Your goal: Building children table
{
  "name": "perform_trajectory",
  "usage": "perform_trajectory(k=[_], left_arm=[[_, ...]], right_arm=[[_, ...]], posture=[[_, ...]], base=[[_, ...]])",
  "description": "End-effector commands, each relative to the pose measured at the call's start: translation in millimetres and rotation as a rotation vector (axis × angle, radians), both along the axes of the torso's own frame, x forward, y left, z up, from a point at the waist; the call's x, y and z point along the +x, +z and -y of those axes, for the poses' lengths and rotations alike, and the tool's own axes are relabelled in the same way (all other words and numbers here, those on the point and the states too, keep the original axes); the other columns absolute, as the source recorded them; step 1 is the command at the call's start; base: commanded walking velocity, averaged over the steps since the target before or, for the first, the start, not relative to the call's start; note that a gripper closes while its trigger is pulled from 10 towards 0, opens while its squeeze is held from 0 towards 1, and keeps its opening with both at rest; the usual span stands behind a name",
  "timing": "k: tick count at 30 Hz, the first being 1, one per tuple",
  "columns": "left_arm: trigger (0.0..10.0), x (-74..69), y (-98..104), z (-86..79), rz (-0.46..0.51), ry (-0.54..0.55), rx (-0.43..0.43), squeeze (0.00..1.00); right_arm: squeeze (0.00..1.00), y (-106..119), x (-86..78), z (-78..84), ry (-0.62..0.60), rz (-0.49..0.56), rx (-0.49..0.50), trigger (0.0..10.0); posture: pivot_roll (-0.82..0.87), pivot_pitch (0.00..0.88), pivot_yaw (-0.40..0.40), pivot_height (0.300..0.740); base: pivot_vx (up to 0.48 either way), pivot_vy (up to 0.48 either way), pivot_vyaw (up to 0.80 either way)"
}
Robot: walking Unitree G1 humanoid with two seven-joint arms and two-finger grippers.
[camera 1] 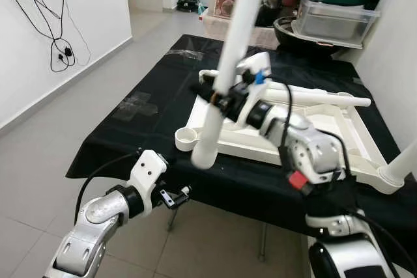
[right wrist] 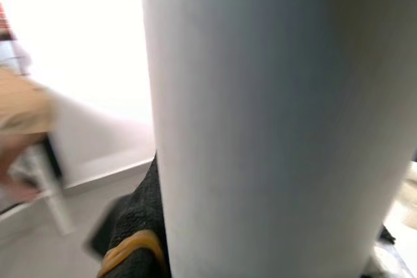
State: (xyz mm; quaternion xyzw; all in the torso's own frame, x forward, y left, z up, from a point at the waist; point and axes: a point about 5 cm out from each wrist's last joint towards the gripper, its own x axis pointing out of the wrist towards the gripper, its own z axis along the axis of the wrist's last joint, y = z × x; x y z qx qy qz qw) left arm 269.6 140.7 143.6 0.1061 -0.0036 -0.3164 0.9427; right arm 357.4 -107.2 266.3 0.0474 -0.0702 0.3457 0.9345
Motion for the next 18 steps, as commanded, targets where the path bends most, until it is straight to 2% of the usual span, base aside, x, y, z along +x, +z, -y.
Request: perform_trajectory(k=[1,2,3,8,9,10,12,13,16,18], left_arm=[[10.0,1.9,-2,-2.3,0.030,0.134,-0.019,0.00],[10.0,1.9,-2,-2.3,0.030,0.134,-0.019,0.00],[10.0,2.0,-1,-0.9,0.037,0.160,-0.036,0.00],[10.0,0.2,-1,4.5,0.027,0.177,-0.077,0.00],[10.0,-0.7,-1,4.7,0.025,0.202,-0.093,0.00],[10.0,-2.1,1,5.2,0.019,0.234,-0.133,0.00],[10.0,-2.9,2,5.1,0.015,0.257,-0.159,0.00],[10.0,-7.3,3,8.8,0.026,0.284,-0.169,0.00],[10.0,-8.4,3,9.8,0.030,0.287,-0.165,0.00],[10.0,-12.8,5,7.1,0.049,0.328,-0.158,0.00]], right_arm=[[0.00,10,9.2,19.8,-0.198,0.050,0.062,0.0],[0.00,10,9.2,19.8,-0.198,0.050,0.062,0.0],[0.00,12,10.1,24.9,-0.253,0.064,0.088,0.0],[0.00,12,8.0,27.3,-0.296,0.071,0.115,0.0],[0.00,11,3.8,26.6,-0.314,0.077,0.106,10.0],[0.00,12,-1.5,28.6,-0.334,0.100,0.103,10.0],[0.00,13,-5.0,30.1,-0.348,0.117,0.100,10.0],[0.00,18,-9.9,38.6,-0.395,0.174,0.089,10.0],[0.00,18,-10.6,40.4,-0.406,0.186,0.086,10.0],[0.00,20,-18.4,50.2,-0.461,0.246,0.062,10.0]], posture=[[0.05,0.000,-0.083,0.740],[0.05,0.000,-0.083,0.740],[0.05,0.000,-0.083,0.740],[0.05,0.000,-0.082,0.740],[0.05,0.000,-0.078,0.740],[0.05,0.000,-0.080,0.740],[0.05,0.000,-0.081,0.740],[0.05,0.000,-0.081,0.740],[0.05,0.000,-0.081,0.740],[0.05,0.000,-0.087,0.740]], base=[[0.000,0.000,0.00],[0.000,0.000,0.00],[0.000,0.000,0.00],[0.000,0.000,0.00],[0.000,0.000,0.00],[0.000,0.000,0.00],[0.000,0.000,0.00],[0.000,0.000,0.00],[0.000,0.000,0.00],[0.000,0.000,0.00]])
